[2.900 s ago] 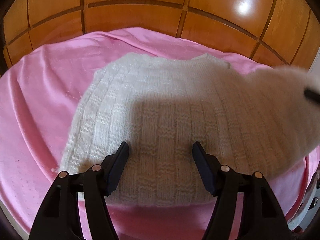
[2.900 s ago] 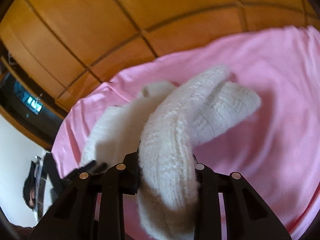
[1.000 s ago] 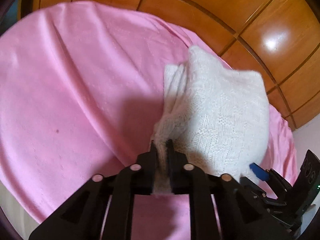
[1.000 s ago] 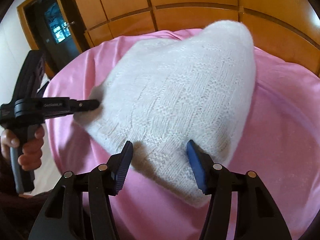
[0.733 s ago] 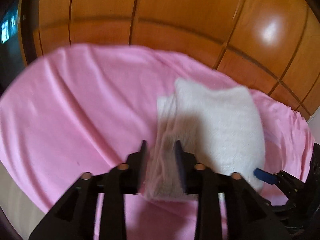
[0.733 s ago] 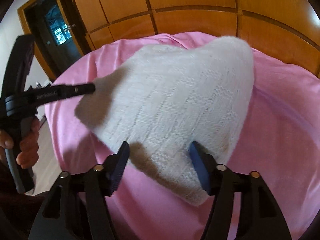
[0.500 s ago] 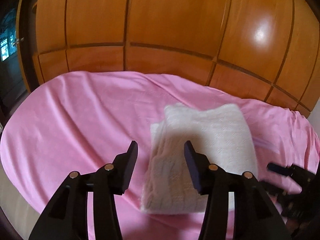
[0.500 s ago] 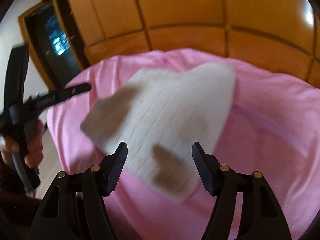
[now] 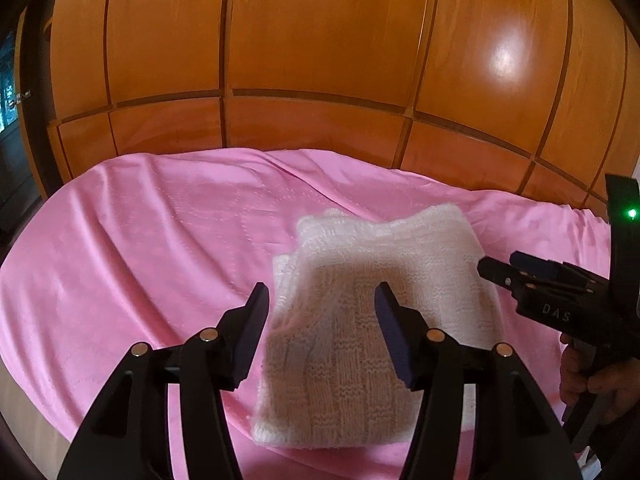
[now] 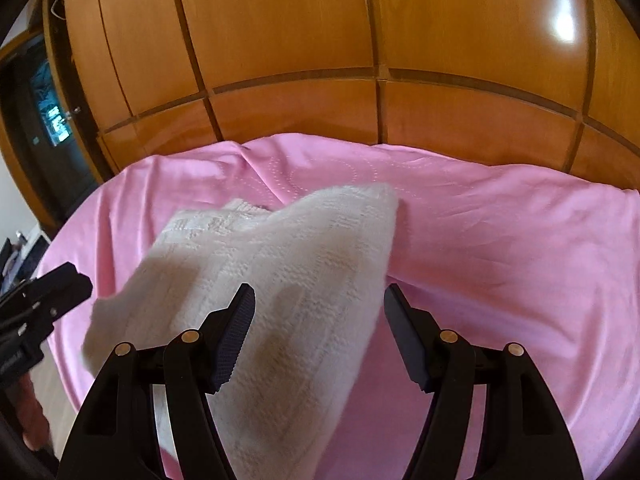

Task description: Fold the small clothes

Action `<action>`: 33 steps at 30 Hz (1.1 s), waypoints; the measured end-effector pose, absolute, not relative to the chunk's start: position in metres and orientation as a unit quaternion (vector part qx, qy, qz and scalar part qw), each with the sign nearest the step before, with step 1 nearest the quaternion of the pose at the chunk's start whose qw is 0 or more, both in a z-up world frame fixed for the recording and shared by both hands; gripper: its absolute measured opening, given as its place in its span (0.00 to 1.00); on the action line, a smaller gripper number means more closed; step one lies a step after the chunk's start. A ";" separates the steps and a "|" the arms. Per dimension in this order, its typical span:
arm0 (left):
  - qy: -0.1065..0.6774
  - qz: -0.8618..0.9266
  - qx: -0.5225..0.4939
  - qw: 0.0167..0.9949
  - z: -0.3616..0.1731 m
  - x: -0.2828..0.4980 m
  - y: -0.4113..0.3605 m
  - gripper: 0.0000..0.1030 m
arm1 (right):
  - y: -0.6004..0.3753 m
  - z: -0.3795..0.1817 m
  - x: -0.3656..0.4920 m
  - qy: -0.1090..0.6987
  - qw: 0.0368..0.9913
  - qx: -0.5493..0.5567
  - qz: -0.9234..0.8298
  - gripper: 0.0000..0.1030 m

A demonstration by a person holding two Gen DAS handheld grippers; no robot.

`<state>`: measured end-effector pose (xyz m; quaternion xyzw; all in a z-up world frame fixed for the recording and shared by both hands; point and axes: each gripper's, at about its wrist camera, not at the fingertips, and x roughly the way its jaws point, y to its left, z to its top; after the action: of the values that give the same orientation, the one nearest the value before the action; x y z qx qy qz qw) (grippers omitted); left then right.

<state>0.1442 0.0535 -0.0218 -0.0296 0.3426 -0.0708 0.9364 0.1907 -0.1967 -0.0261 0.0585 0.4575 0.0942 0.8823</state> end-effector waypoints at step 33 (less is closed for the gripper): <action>0.381 -0.108 -0.145 0.907 -0.074 0.167 0.098 0.70 | -0.237 -0.081 0.186 0.499 0.824 0.241 0.117 0.81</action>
<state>0.1668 0.0979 -0.0744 -0.1446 0.3811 -0.1084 0.9067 0.1857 -0.2369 -0.0809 0.2411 0.4993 0.1174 0.8239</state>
